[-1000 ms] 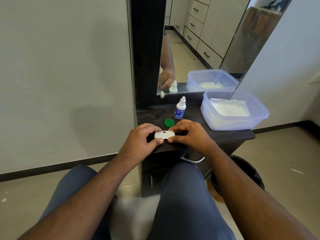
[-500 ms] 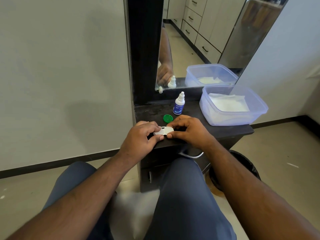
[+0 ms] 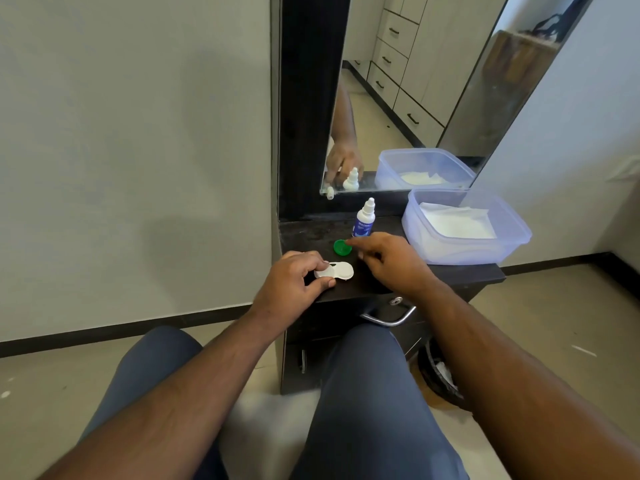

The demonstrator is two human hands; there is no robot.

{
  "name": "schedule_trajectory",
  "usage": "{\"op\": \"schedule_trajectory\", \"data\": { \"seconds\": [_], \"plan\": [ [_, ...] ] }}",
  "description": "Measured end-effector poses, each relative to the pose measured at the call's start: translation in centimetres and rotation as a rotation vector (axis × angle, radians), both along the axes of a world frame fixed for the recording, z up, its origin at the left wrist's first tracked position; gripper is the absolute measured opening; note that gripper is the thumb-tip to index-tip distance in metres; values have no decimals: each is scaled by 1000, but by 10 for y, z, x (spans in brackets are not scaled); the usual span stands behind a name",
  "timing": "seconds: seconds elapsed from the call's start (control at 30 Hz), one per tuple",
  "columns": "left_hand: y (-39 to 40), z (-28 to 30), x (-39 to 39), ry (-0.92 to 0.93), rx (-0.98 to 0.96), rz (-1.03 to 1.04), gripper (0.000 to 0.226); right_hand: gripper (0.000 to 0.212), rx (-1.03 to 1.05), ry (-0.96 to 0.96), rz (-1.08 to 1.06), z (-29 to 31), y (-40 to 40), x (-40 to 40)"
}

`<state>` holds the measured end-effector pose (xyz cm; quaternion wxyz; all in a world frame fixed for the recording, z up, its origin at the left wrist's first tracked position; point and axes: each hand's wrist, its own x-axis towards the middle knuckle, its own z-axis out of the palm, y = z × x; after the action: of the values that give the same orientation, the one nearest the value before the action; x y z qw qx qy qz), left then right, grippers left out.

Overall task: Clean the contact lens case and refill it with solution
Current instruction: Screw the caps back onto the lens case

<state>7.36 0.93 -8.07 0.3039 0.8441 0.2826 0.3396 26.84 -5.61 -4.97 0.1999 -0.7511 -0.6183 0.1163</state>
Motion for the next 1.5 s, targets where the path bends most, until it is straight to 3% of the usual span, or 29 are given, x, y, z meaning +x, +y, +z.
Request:
{"op": "schedule_trajectory", "data": {
  "seconds": [0.17, 0.27, 0.37, 0.47, 0.6, 0.73, 0.97, 1.1, 1.2, 1.5],
  "plan": [
    [0, -2, -1, -22, -4, 3, 23, 29, -102, -163, 15, 9, -17, 7],
    [0, -2, -1, -28, -5, 7, 23, 19, -114, -129, -30, 13, -25, 9],
    [0, -3, -1, -26, -2, 9, 22, 28, -76, -59, -131, 14, -24, 9],
    [1, -2, -1, -21, -5, 7, 23, 20, 8, -23, -203, 12, -18, 6],
    [0, -1, -1, -11, -8, 10, 24, 40, 10, 27, -242, 10, -6, -3],
    [1, -1, -1, -4, -7, 9, 25, 44, -73, 9, -281, 9, 4, -3],
    [2, -3, -1, 7, -10, 4, 25, 31, -39, 181, -294, 15, -4, 4],
    [2, -4, 0, -5, -2, -2, 23, 35, 68, 578, -262, 10, -16, -1],
    [3, -4, -1, -9, -2, -2, 22, 30, 136, 707, -181, 5, -21, -8],
    [3, -3, -1, -6, 0, -7, 22, 37, 136, 599, -45, -6, -20, -12]
  ]
}}
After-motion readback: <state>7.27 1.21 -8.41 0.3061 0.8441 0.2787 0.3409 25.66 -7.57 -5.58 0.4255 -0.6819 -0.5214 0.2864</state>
